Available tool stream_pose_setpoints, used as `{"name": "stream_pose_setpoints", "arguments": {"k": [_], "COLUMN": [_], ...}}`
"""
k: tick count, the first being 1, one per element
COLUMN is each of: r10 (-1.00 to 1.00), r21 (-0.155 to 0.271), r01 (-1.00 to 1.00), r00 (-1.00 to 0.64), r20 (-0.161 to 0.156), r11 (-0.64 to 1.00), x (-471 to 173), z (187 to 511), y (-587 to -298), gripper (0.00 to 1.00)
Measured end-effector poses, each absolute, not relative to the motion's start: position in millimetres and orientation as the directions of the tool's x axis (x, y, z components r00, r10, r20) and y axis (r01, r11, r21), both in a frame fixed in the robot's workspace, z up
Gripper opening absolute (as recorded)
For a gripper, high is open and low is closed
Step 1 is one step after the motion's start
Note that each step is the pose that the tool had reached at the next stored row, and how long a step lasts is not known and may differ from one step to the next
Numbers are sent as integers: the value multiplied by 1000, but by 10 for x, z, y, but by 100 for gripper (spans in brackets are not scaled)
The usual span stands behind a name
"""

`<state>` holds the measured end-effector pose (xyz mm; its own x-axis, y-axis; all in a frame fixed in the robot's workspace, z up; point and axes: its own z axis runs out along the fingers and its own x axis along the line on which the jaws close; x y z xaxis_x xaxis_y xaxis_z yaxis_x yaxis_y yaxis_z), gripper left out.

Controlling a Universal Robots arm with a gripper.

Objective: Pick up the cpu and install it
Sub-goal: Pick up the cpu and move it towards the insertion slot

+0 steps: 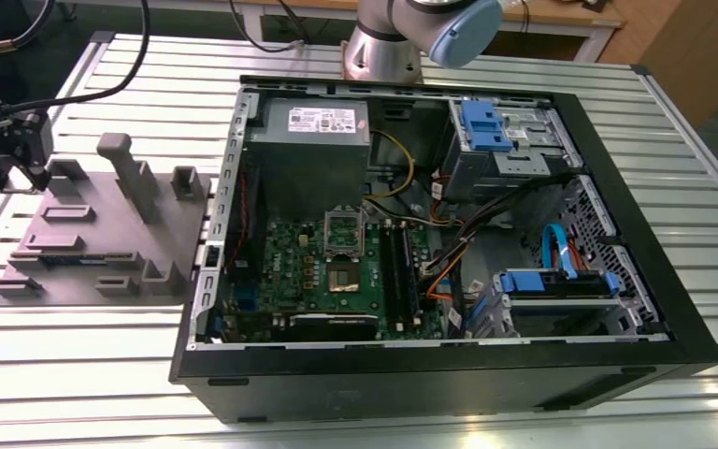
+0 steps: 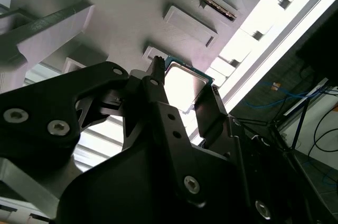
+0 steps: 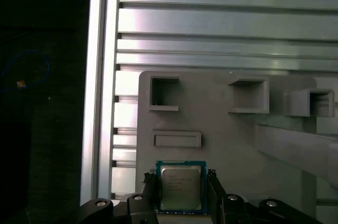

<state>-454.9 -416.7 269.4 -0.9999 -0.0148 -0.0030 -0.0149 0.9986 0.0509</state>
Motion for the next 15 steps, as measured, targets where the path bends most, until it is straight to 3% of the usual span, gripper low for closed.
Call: {"name": "stream_pose_setpoints", "arguments": {"k": [15], "r10": [-15], "r21": [51], "r01": [-15], "r00": [-1000], "r20": [-3], "r11": [999], "x": [-4540], "z": [2705], "y": [-4167], "gripper": [47]}}
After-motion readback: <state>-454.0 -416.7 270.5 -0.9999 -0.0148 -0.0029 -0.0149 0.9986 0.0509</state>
